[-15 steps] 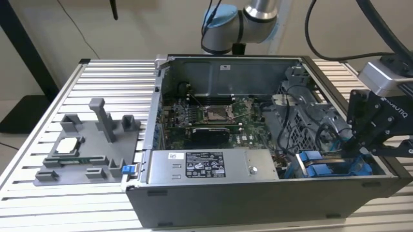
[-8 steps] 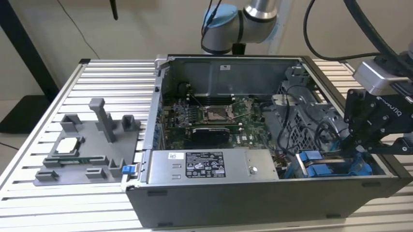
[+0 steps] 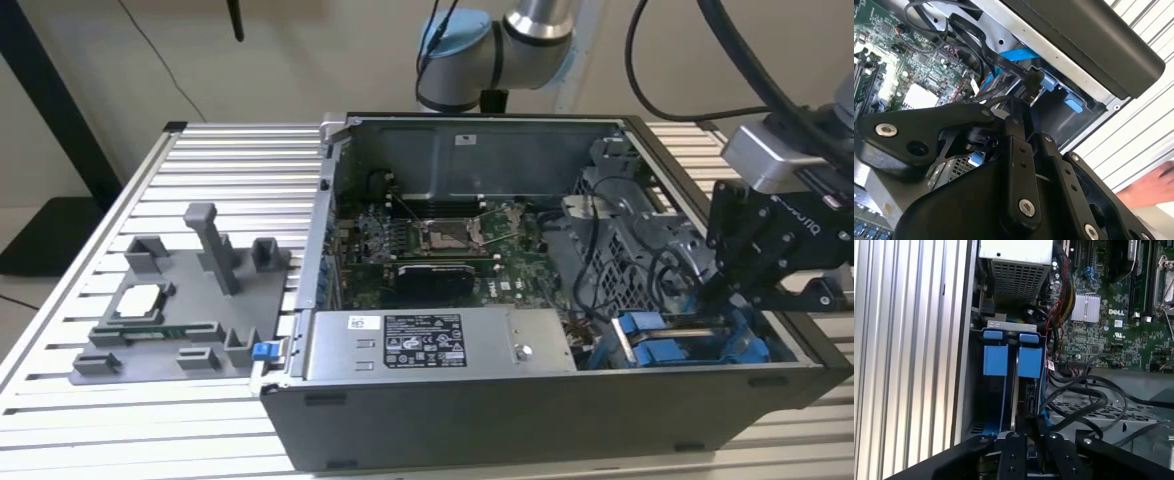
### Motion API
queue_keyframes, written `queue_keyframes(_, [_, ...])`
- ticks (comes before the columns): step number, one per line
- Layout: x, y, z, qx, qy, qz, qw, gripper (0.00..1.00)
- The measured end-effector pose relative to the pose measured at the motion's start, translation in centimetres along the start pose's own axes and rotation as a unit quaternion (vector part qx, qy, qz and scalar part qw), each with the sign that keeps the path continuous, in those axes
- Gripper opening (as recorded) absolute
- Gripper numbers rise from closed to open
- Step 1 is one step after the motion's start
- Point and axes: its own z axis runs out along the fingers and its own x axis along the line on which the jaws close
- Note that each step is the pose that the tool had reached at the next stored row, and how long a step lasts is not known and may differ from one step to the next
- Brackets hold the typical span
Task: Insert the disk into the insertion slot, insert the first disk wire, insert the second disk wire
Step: 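Insert the first disk wire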
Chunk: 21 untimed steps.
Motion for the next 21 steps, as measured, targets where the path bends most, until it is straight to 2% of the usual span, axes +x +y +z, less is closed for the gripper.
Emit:
queue_keyframes(6, [-0.07, -0.43, 0.37, 0.0019, -0.0078, 0.001, 1.0000, 0.00])
queue_keyframes(10, [-0.09, -0.46, 0.63, 0.0027, -0.0080, 0.006, 0.9999, 0.00])
queue_keyframes(15, [-0.09, -0.42, 0.74, 0.0045, -0.0099, 0.033, 0.9994, 0.00])
queue_keyframes(21, [-0.10, -0.16, 0.68, 0.0054, -0.0108, 0.044, 0.9989, 0.00])
